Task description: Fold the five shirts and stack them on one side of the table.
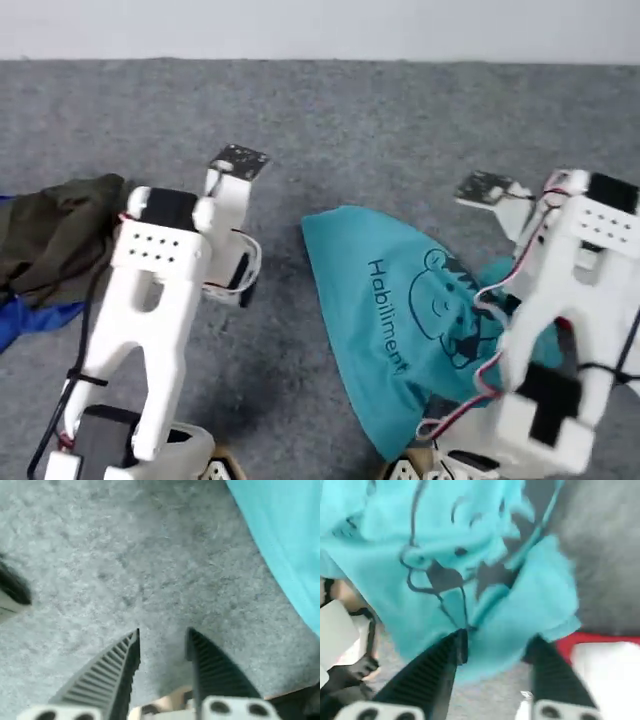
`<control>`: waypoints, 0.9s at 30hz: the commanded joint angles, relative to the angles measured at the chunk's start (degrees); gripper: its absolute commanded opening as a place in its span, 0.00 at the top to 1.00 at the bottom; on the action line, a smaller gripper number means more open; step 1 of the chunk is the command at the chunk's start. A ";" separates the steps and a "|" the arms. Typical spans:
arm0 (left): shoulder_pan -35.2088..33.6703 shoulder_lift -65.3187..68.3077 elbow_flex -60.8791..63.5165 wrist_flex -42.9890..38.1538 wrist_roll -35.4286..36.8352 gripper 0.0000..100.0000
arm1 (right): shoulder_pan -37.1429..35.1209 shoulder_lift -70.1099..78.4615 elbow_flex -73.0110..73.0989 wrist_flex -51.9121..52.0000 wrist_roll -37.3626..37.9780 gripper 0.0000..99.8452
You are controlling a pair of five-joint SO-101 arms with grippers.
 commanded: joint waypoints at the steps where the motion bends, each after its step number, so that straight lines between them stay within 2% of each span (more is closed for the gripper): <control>1: 4.22 2.46 -1.10 -4.40 16.00 0.69 | -4.18 -7.16 0.26 0.04 -2.73 0.58; 3: 5.80 6.77 -2.77 -6.15 22.59 0.63 | -4.35 -7.96 0.88 -4.18 -6.68 0.56; 5: 7.47 12.22 -5.67 -6.42 26.02 0.63 | -4.00 -7.96 1.85 -8.48 -9.49 0.56; 9: 11.16 24.79 -14.46 -2.99 26.11 0.63 | -2.68 -7.96 3.87 -12.88 -13.54 0.56; 12: 13.80 34.81 -23.08 1.05 26.11 0.63 | -2.68 -8.04 5.54 -13.05 -13.98 0.56; 16: 15.03 46.15 -30.81 1.49 26.11 0.64 | -1.98 -8.48 6.77 -13.23 -13.89 0.56; 23: 16.35 56.18 -39.16 1.49 25.85 0.82 | -0.22 -8.04 6.77 -13.32 -13.89 0.56; 27: 19.87 59.78 -42.86 1.49 25.85 0.93 | -0.22 -8.04 6.86 -13.32 -13.89 0.56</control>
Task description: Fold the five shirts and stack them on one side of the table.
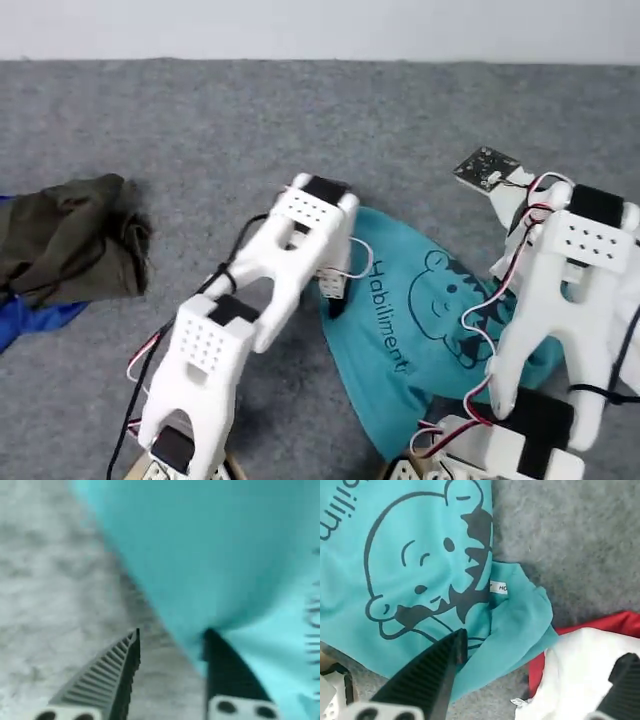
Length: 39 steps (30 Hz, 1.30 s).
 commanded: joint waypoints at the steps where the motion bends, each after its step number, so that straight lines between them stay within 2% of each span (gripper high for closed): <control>1: 3.08 3.52 -4.62 1.67 0.53 0.95 | 1.01 -2.33 -0.26 -0.92 -0.53 0.56; 3: 4.57 5.27 -5.49 1.67 0.44 0.99 | 1.10 -2.33 -0.26 -1.71 -0.53 0.56; 6: 5.19 6.33 -5.41 1.67 0.44 0.99 | 1.45 -2.33 -0.26 -2.42 -0.53 0.56; 12: 1.58 6.15 -5.23 1.76 0.09 0.99 | 1.63 -2.15 -0.18 -2.42 -0.53 0.56; 14: -1.05 4.40 -5.05 1.76 -2.99 0.99 | 1.36 -2.15 -0.18 -2.42 -0.53 0.56; 20: -12.48 -5.10 0.22 1.76 -18.64 0.99 | -0.48 -2.15 -0.18 -2.42 -0.53 0.56; 28: -27.25 -10.55 1.71 1.67 -29.36 0.99 | -4.00 -2.15 -0.18 -2.15 -0.79 0.56; 33: -34.20 -10.29 1.63 1.58 -29.19 0.99 | -4.35 -0.84 1.05 -2.51 -0.53 0.56; 37: -34.90 -10.90 1.19 1.58 -29.10 0.98 | -5.58 3.82 2.29 -4.00 -0.88 0.56; 39: -35.60 -11.87 -0.48 1.58 -26.81 0.98 | -6.90 6.11 2.02 -4.18 -0.97 0.56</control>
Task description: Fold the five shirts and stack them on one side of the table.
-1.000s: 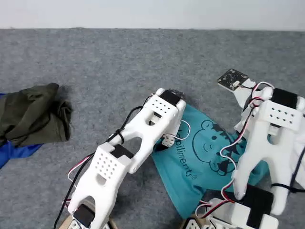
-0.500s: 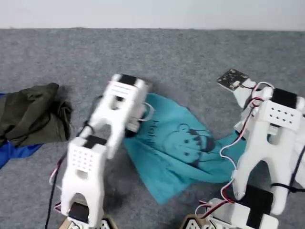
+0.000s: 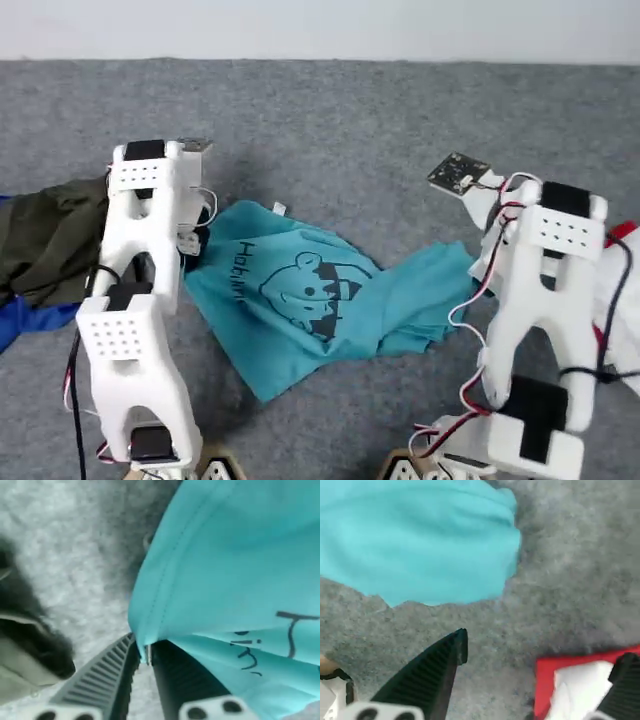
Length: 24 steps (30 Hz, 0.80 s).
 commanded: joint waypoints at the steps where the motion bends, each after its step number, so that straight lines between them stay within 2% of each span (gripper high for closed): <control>1: -2.02 -5.54 -3.47 1.67 4.22 0.97 | -2.77 2.24 -0.44 -1.36 -1.05 0.56; 3: -3.08 -6.24 -5.49 1.67 10.55 0.91 | -5.41 3.03 -0.88 -2.15 -2.90 0.56; 6: -4.66 -7.38 -8.48 1.76 18.02 0.74 | -9.45 3.56 -3.52 -4.26 -6.59 0.56; 9: -5.63 -10.64 -10.42 1.76 20.04 0.65 | -13.49 3.65 -5.10 -5.41 -8.79 0.56; 12: -5.45 -13.54 -10.42 1.76 18.55 0.67 | -16.84 5.58 -3.87 -5.41 -8.70 0.56; 14: -5.45 -15.21 -9.36 1.76 18.46 0.70 | -17.45 8.92 -3.43 -5.41 -8.70 0.61; 21: -5.45 -20.57 -0.57 1.76 18.11 0.73 | -13.05 20.62 -4.04 -5.32 -8.70 1.00; 24: -5.36 -21.80 3.12 1.76 18.11 0.73 | -10.59 21.32 -5.89 -4.79 -8.88 0.98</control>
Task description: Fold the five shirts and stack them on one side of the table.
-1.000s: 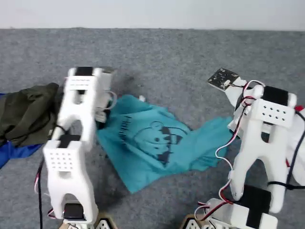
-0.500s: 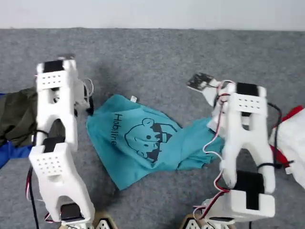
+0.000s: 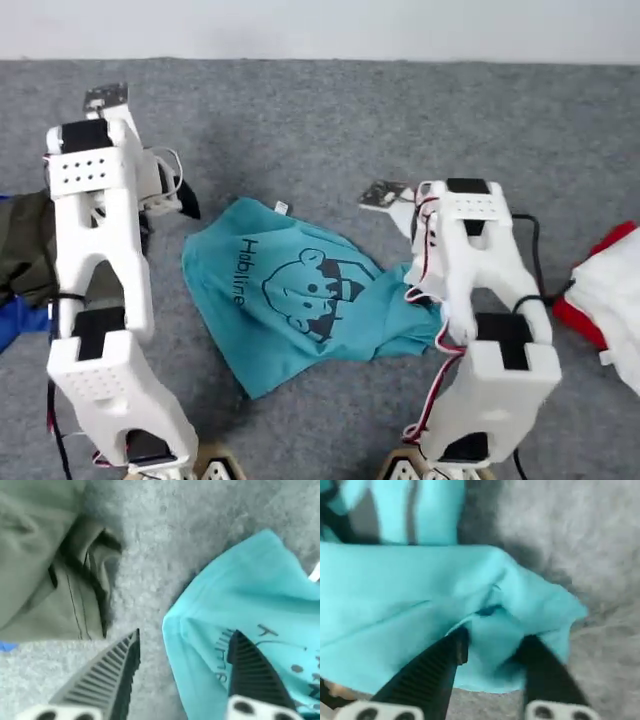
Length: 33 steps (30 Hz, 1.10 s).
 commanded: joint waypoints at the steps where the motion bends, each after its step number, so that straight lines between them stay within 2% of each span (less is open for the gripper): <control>1: -0.09 -4.66 4.00 1.67 -0.35 0.73 | 3.21 -0.31 -4.22 1.01 -0.62 0.99; 5: -0.09 -4.75 6.73 1.67 -0.35 0.73 | 4.70 -3.82 -8.09 7.52 -0.44 0.99; 10: -0.09 -4.75 7.16 1.67 -0.35 0.73 | 5.14 -8.92 -8.62 23.43 0.62 0.99; 14: -0.09 -4.66 7.25 1.67 -0.35 0.73 | 8.75 -16.04 -0.88 23.25 4.84 0.99; 18: 0.88 -4.66 7.25 1.67 -0.44 0.73 | 9.89 -25.45 11.34 23.43 13.36 0.99; 22: 3.78 -4.66 7.25 1.67 -0.44 0.73 | 10.15 -37.32 25.49 23.08 15.91 0.98; 24: 5.19 -4.66 7.25 1.67 -0.44 0.74 | 10.24 -42.77 27.60 22.99 16.00 0.93; 29: 8.70 -4.66 7.25 1.67 -0.44 0.74 | 10.24 -57.01 25.14 23.08 16.18 0.69; 31: 9.76 -4.66 7.25 1.67 -0.44 0.74 | 9.54 -61.93 21.98 22.73 16.18 0.64; 33: 10.64 -4.66 7.25 1.67 -0.44 0.74 | 7.78 -65.54 19.08 20.09 16.00 0.64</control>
